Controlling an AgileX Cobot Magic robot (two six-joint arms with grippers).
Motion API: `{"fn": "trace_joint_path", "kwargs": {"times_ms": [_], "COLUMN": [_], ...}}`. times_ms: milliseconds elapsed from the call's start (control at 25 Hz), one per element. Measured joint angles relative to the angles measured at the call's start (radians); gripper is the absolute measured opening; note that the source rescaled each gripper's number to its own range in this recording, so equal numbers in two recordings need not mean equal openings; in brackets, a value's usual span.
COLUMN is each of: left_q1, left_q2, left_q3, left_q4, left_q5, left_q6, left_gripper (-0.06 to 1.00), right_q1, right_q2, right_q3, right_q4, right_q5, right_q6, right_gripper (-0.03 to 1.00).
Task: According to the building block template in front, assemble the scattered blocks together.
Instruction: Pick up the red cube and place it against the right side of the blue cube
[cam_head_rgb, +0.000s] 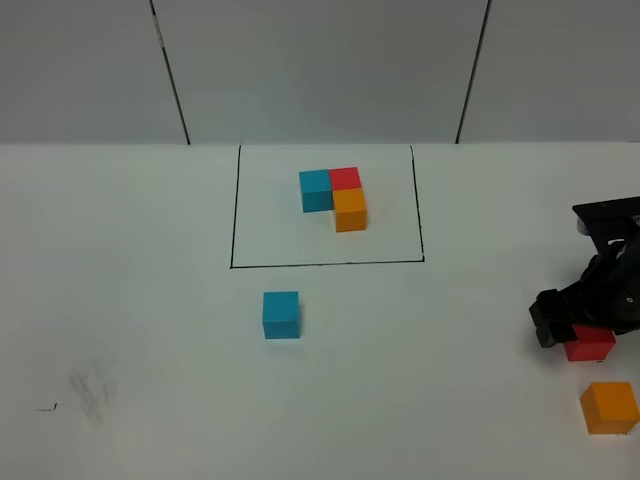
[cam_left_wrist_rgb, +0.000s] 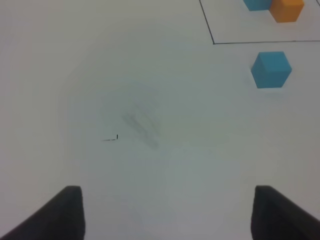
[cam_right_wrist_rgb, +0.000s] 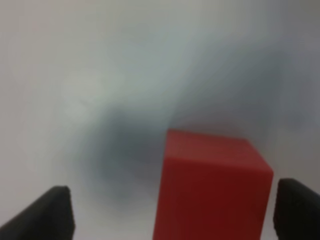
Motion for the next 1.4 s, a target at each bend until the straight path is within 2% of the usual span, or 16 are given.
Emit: {"fn": "trace_joint_path", "kwargs": {"times_ms": [560,640,720,800,1000,1400], "left_q1": [0.0,0.0,0.0,0.0,0.0,0.0], "left_q2": [0.0,0.0,0.0,0.0,0.0,0.0], "left_q3": [0.0,0.0,0.0,0.0,0.0,0.0], "left_q4": [0.0,0.0,0.0,0.0,0.0,0.0], "left_q5": [0.0,0.0,0.0,0.0,0.0,-0.001], "left_q6": [0.0,0.0,0.0,0.0,0.0,0.0], "left_gripper": [1.0,1.0,1.0,1.0,1.0,1.0], "right_q1": [0.0,0.0,0.0,0.0,0.0,0.0], "right_q2": [0.057,0.057,0.057,0.057,0.057,0.057], "right_q3": [0.0,0.0,0.0,0.0,0.0,0.0], "right_q4": [-0.007,-0.025,-0.051,-0.078,-0.117,-0.122], "right_q5": [-0.041,-0.043,-0.043,-0.043,-0.042,-0.042], "right_q6": [0.002,0.017,0.038,0.064,0.095,0.107], "right_gripper": [0.64,0.59,0.51,0.39,0.01,0.0]}}
